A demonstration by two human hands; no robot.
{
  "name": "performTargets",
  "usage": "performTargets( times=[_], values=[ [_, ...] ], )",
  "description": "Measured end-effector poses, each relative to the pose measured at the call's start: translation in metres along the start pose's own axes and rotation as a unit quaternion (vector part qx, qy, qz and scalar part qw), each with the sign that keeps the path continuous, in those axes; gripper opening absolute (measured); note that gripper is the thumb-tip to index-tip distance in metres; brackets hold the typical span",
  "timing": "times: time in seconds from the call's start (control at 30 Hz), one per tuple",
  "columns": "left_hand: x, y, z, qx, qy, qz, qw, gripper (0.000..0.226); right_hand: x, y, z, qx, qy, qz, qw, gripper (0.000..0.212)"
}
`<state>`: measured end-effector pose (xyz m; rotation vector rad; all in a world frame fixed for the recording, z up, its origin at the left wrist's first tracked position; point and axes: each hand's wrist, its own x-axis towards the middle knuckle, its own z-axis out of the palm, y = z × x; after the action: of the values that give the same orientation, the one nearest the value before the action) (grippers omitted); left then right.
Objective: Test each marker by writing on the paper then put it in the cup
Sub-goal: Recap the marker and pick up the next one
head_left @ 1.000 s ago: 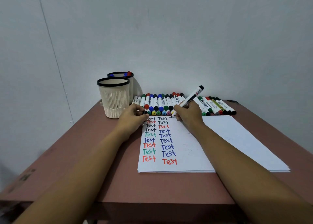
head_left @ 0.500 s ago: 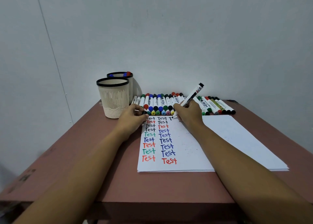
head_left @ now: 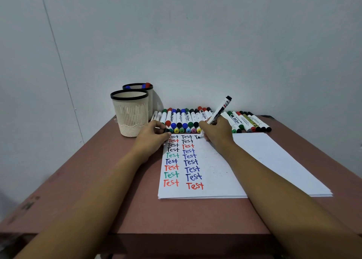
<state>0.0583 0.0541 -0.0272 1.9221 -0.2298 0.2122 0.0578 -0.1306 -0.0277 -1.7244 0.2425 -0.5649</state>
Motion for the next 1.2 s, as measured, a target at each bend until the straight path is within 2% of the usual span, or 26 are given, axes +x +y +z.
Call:
performTargets(
  times=[0.13,0.23,0.33,0.53,0.7,0.93,1.2],
  values=[
    [0.0008,-0.0007,-0.0001,0.000,-0.002,-0.001,1.000,0.017,-0.0008,-0.0007,-0.0010,-0.024,0.032,-0.014,0.999,0.022],
    [0.0008,-0.0007,0.0000,0.004,-0.003,0.001,1.000,0.018,-0.0006,-0.0008,-0.0023,-0.038,0.054,-0.025,0.997,0.016],
    [0.0008,-0.0009,0.0001,0.007,-0.003,0.003,1.000,0.018,-0.0009,0.0000,-0.0022,-0.049,0.044,-0.030,0.997,0.014],
    [0.0015,-0.0017,-0.0006,0.016,-0.003,0.006,1.000,0.017,-0.0008,-0.0006,-0.0028,-0.047,0.042,-0.022,0.998,0.023],
    [0.0017,-0.0020,-0.0001,0.012,-0.004,0.002,1.000,0.017,-0.0022,-0.0023,-0.0027,-0.061,0.039,-0.026,0.997,0.015],
    [0.0012,-0.0019,0.0002,0.013,-0.004,0.004,1.000,0.017,-0.0022,-0.0014,-0.0054,-0.029,0.076,-0.019,0.996,0.014],
    [0.0015,-0.0023,-0.0005,0.015,-0.009,0.001,1.000,0.018,-0.0028,-0.0028,-0.0038,-0.062,0.063,-0.021,0.996,0.016]
  ],
)
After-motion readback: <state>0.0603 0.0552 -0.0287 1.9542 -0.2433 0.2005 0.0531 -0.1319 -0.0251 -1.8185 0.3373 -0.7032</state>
